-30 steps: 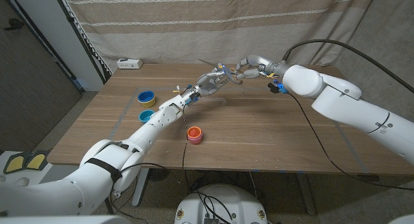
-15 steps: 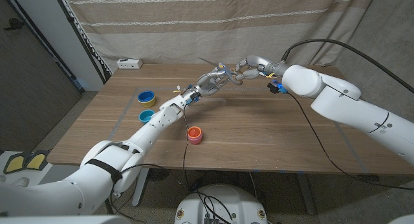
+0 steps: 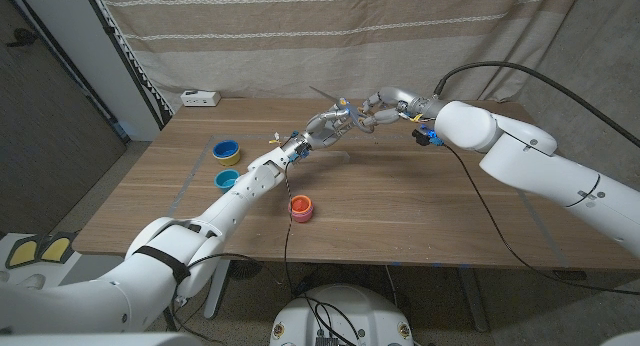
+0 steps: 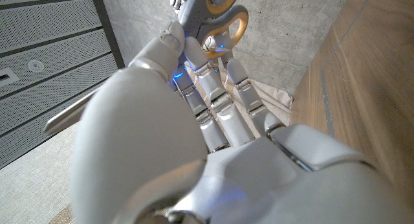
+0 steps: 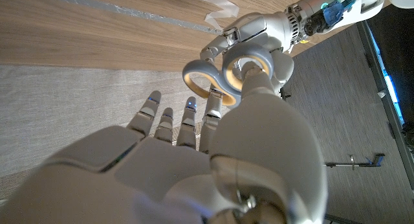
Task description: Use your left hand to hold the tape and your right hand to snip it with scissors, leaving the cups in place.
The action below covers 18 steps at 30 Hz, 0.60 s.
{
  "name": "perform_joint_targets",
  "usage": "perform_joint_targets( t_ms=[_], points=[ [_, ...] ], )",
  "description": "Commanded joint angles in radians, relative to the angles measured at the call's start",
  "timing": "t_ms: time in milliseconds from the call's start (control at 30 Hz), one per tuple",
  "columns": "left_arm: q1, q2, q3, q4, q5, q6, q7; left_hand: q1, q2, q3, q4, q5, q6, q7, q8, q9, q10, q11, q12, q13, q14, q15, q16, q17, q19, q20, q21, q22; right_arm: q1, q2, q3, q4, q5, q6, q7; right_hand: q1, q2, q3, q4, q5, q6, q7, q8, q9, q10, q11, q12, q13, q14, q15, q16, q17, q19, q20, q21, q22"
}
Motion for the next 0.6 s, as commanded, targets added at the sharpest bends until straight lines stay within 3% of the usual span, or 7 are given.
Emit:
perform_joint_targets(
  t_ms=[33, 400, 600],
  points=[
    [0.010, 0.001, 0.002, -0.014, -0.003, 0.005, -0.007, 0.002, 0.011, 0.082, 0.070, 0.007, 0.010, 0.000, 0.004, 0.017, 0.022, 0.014, 0.003, 0.059, 0.006, -0.004, -0.003, 0.004, -0.005, -0.127, 0.007, 0.001, 0.007, 0.011, -0.012, 0.012, 0.007, -0.003, 0.012, 0.008, -0.004, -0.011, 0.000, 0.008, 0.026, 0.005, -0.012, -0.013, 0.019, 0.011, 0.001, 0.003, 0.048, -0.020, 0.013, 0.002, 0.056, -0.039, 0.017, 0.002],
    [0.020, 0.001, 0.005, -0.031, -0.005, -0.001, -0.006, 0.002, 0.011, 0.083, 0.070, 0.008, 0.012, 0.000, 0.005, 0.019, 0.024, 0.014, 0.004, 0.063, 0.006, -0.004, -0.003, 0.004, -0.006, -0.127, 0.008, 0.002, -0.014, 0.025, 0.002, 0.020, 0.018, 0.015, -0.026, 0.020, 0.006, -0.007, -0.003, 0.009, 0.080, 0.000, -0.003, -0.026, 0.048, 0.003, 0.008, 0.003, 0.043, -0.007, 0.004, 0.002, 0.055, -0.037, 0.009, 0.002],
    [0.024, 0.004, 0.007, -0.038, -0.005, -0.001, 0.000, 0.002, 0.010, 0.084, 0.070, 0.009, 0.014, 0.002, 0.005, 0.018, 0.023, 0.014, 0.003, 0.063, 0.006, -0.004, -0.003, 0.004, -0.007, -0.127, 0.009, 0.002, -0.033, 0.033, 0.022, 0.028, 0.039, 0.033, -0.052, 0.064, 0.056, 0.030, -0.012, -0.014, 0.127, -0.010, 0.010, -0.026, 0.084, -0.006, 0.019, 0.003, 0.070, -0.008, 0.010, 0.003, 0.061, -0.038, 0.008, 0.004]
  ],
)
